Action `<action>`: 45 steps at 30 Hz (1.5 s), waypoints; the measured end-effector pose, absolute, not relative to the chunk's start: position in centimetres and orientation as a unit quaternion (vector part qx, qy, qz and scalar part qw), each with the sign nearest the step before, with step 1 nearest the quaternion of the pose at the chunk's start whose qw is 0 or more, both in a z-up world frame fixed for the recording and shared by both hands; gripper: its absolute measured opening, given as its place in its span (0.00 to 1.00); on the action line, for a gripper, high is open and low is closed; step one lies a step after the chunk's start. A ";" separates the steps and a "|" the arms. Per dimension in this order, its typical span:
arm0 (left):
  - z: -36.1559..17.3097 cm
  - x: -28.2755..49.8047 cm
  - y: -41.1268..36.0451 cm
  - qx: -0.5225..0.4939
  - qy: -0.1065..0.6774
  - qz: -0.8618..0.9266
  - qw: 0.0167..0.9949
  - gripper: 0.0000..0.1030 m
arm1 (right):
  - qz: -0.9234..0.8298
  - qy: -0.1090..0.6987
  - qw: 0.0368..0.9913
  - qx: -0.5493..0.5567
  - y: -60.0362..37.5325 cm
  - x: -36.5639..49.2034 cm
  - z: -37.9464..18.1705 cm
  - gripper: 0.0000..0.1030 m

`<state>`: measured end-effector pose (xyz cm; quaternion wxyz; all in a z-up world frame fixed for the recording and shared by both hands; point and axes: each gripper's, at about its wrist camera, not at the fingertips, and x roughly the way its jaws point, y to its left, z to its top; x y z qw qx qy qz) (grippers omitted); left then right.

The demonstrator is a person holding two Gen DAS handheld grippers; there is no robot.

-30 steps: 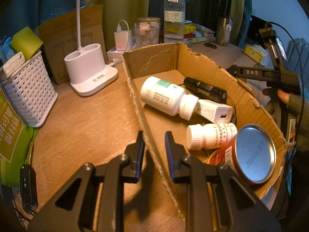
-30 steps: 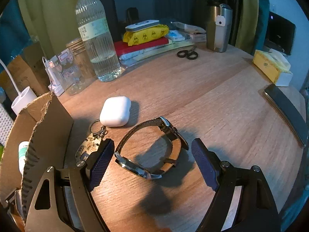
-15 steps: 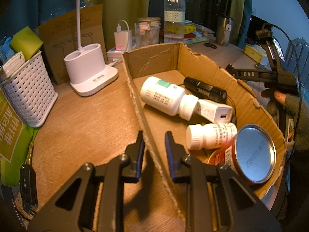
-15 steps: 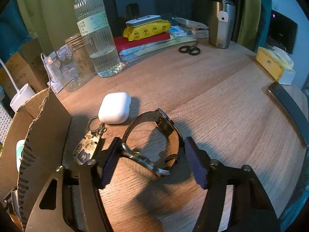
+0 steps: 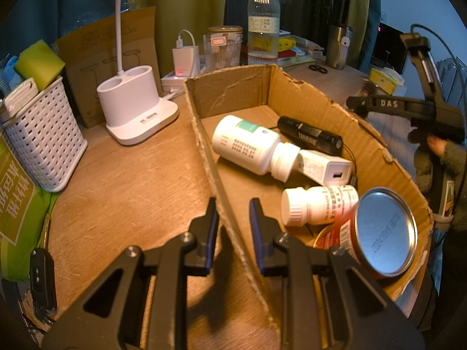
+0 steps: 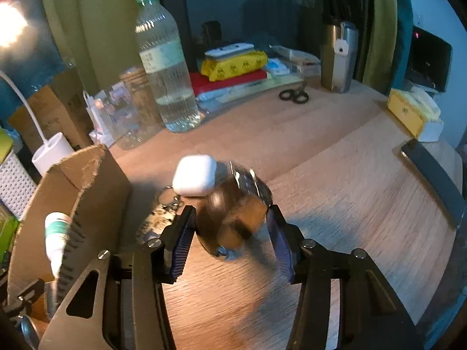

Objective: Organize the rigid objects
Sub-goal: 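Grasp the wristwatch by its strap with the right gripper and lift it, then lower the wristwatch into the box and open the right gripper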

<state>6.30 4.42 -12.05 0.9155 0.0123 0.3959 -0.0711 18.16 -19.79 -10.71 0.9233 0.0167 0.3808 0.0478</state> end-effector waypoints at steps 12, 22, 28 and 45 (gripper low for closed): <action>-12.0 6.3 4.4 0.012 0.396 -0.071 0.915 0.22 | 0.066 0.364 0.929 0.009 -19.0 17.2 -9.0 0.25; -12.0 6.3 4.4 0.012 0.396 -0.071 0.915 0.22 | 0.085 0.329 0.940 -0.003 -17.3 15.6 -6.2 0.25; -12.0 6.3 4.4 0.012 0.396 -0.071 0.915 0.22 | 0.106 0.302 0.947 -0.014 -15.8 14.0 -3.8 0.25; -12.0 6.3 4.4 0.012 0.396 -0.071 0.915 0.22 | 0.182 0.270 0.943 -0.062 -9.3 11.9 -0.9 0.25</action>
